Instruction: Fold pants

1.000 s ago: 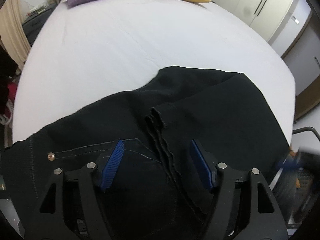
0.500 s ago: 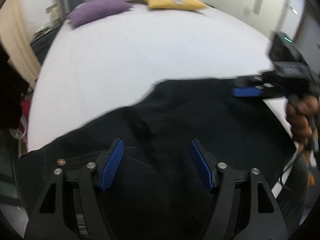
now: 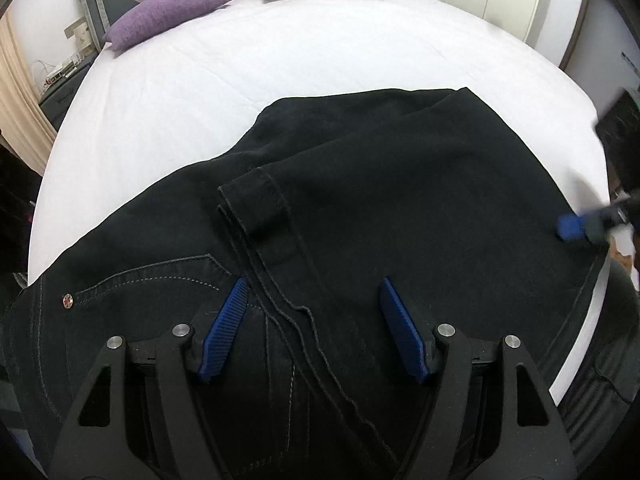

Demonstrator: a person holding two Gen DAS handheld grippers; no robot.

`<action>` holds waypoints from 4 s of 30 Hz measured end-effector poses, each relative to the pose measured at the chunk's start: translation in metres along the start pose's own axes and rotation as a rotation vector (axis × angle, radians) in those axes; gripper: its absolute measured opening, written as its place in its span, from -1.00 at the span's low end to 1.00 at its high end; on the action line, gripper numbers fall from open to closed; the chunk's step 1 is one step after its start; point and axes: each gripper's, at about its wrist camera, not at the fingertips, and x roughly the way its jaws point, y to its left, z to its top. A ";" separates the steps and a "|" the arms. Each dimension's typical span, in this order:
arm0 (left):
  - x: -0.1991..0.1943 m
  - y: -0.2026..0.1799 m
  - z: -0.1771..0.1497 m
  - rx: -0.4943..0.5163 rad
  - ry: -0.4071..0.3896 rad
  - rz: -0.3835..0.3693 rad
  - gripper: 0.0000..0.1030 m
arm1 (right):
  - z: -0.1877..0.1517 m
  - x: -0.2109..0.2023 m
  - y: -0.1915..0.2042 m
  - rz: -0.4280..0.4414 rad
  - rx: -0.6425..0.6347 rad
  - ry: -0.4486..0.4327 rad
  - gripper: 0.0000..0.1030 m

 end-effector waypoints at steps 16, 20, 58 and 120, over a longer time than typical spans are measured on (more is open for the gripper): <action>0.000 0.013 -0.021 -0.027 -0.048 -0.029 0.57 | -0.001 0.021 0.058 0.016 -0.072 -0.051 0.15; -0.001 0.016 -0.024 -0.034 -0.055 -0.040 0.57 | -0.022 0.040 0.047 -0.058 -0.070 -0.073 -0.09; -0.174 0.243 -0.217 -0.964 -0.301 -0.043 0.75 | 0.071 0.171 0.136 0.099 -0.069 -0.002 0.10; -0.108 0.029 0.037 -0.347 -0.350 -0.372 -0.78 | 0.092 0.034 0.078 0.127 0.029 -0.227 0.94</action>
